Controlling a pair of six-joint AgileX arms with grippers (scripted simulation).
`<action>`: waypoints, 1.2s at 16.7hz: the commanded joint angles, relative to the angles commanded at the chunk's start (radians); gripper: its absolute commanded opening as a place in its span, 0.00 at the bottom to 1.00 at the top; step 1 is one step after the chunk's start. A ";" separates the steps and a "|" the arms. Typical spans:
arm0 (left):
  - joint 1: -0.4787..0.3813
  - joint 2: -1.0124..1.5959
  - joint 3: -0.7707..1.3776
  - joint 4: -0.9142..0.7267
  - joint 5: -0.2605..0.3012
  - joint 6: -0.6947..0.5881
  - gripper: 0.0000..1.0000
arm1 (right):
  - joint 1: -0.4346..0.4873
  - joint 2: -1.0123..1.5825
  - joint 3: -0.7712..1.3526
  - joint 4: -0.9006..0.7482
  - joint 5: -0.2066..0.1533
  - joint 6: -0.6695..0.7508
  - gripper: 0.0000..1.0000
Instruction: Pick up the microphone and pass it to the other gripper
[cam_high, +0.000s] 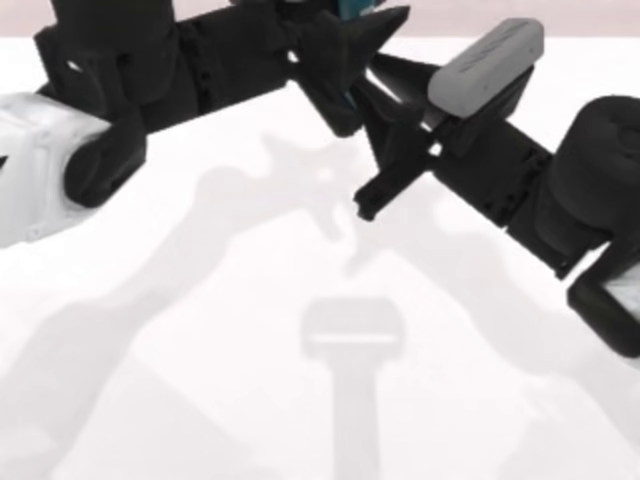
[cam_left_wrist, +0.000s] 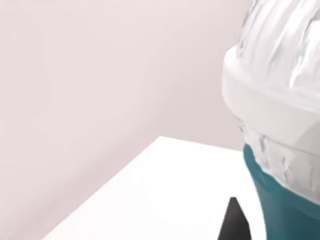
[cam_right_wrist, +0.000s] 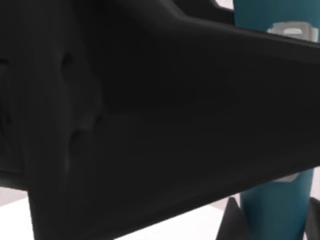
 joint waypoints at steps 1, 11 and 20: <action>0.000 0.000 0.000 0.000 0.000 0.000 0.00 | 0.000 0.000 0.000 0.000 0.000 0.000 0.30; 0.000 0.000 0.000 0.000 0.000 0.000 0.00 | 0.000 0.000 0.000 0.000 0.000 0.000 1.00; 0.002 -0.004 0.002 -0.001 -0.001 0.003 0.00 | -0.003 0.002 -0.006 0.000 0.002 -0.002 1.00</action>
